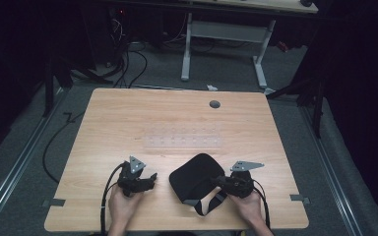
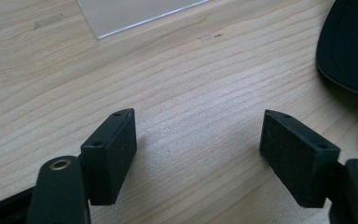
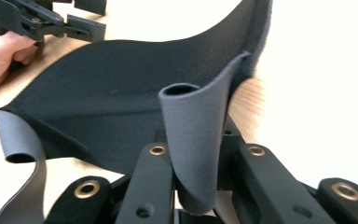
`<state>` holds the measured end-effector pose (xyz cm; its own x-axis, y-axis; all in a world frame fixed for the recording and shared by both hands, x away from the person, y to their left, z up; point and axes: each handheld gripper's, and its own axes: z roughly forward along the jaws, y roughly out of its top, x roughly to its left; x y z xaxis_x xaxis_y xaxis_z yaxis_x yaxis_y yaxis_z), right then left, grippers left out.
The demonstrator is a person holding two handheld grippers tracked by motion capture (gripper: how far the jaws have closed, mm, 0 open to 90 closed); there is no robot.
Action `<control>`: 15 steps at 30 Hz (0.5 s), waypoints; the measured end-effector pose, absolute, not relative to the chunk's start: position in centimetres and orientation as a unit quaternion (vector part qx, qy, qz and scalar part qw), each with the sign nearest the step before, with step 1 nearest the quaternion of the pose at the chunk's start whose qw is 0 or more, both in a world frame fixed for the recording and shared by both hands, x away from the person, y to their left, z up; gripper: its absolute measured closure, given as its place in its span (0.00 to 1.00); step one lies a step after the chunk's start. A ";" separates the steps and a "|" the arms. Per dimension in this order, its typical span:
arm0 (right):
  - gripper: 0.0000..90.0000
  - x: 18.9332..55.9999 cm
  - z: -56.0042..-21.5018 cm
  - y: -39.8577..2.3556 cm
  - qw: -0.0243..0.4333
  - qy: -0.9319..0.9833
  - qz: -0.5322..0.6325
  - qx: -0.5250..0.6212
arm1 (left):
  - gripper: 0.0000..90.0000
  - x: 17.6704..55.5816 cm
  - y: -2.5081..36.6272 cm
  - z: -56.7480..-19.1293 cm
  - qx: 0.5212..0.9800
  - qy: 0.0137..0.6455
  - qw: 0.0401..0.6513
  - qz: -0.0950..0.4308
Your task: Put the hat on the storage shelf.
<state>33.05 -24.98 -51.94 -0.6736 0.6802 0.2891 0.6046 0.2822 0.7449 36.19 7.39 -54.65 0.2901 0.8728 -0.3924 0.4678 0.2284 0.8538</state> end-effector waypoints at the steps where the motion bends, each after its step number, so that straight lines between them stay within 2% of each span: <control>1: 0.92 33.0 -51.9 -25.0 0.042 0.799 0.446 0.400 | 0.31 36.2 7.4 -54.7 0.593 0.566 0.542 0.187; 15: 0.93 32.7 -51.0 -24.8 0.042 0.796 0.457 0.394 | 0.30 36.2 7.4 -54.7 0.593 0.565 0.542 0.187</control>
<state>32.69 -24.81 -51.03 -0.6859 0.6659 0.2935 0.5896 0.2721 0.7605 36.18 7.38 -54.66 0.2909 0.8729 -0.3917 0.4680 0.2273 0.8540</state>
